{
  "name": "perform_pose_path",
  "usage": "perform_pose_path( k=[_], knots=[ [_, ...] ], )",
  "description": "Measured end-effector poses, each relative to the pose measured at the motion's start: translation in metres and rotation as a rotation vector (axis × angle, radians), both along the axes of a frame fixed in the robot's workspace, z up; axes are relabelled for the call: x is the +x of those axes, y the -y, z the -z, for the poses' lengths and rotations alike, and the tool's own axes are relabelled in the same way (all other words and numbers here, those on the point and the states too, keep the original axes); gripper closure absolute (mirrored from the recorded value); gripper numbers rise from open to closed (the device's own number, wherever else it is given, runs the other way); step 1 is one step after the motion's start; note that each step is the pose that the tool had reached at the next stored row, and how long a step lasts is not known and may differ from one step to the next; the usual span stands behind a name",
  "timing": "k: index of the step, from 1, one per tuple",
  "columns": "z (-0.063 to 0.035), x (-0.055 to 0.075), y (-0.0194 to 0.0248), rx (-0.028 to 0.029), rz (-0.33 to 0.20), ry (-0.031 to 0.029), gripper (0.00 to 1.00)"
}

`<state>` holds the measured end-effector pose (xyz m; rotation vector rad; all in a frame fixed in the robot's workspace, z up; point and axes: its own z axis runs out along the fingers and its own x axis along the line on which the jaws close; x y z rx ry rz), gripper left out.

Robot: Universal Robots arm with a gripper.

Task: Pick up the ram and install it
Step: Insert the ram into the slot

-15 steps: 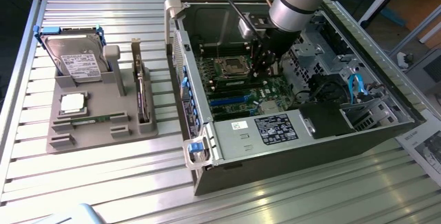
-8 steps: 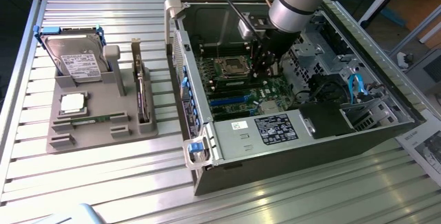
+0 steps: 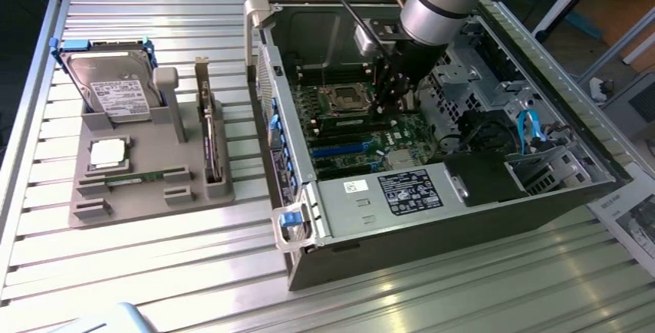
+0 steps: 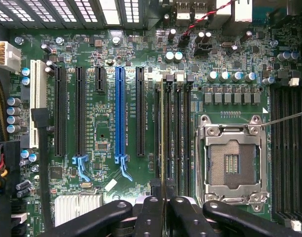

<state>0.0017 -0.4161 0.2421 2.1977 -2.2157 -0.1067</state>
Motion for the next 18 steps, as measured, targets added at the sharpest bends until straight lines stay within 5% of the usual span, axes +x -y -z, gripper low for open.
perform_pose_path(
  k=[18],
  knots=[
    [0.0029,-0.0001,0.0001,0.0000,-0.001,0.0042,0.88]
  ],
)
